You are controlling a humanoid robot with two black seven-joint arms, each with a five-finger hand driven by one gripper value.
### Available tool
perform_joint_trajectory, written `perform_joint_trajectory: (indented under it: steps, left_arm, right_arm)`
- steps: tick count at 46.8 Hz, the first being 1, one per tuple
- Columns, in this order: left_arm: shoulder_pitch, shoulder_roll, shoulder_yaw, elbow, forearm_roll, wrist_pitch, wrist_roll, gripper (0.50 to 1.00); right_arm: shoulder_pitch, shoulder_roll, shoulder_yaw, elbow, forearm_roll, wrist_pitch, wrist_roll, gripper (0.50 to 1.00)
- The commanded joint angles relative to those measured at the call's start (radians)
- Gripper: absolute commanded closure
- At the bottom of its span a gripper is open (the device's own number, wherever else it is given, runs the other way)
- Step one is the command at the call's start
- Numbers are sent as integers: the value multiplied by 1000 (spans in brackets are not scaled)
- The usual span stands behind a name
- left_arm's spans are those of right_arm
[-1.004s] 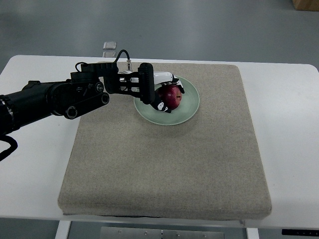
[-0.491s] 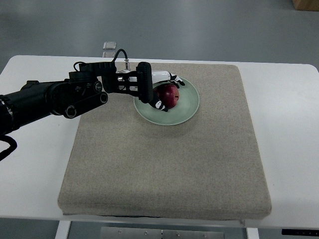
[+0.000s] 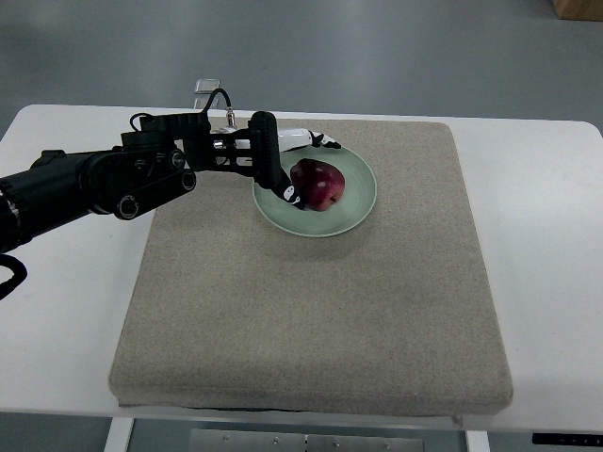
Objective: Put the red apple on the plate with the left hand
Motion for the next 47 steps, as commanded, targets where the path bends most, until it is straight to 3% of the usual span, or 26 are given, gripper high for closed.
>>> perform_joint_trajectory:
  steps: [1, 25, 47]
  left_arm:
    - [0, 3, -5, 17, -1, 1, 0, 510]
    - [-1, 6, -39, 187, -26, 3, 0, 508]
    - [13, 6, -74, 406, -329, 6, 0, 508]
  right_arm:
    - [0, 0, 0, -1, 1, 0, 0, 570]
    - [0, 0, 0, -1, -1, 0, 0, 568]
    - [0, 0, 0, -1, 1, 0, 0, 570]
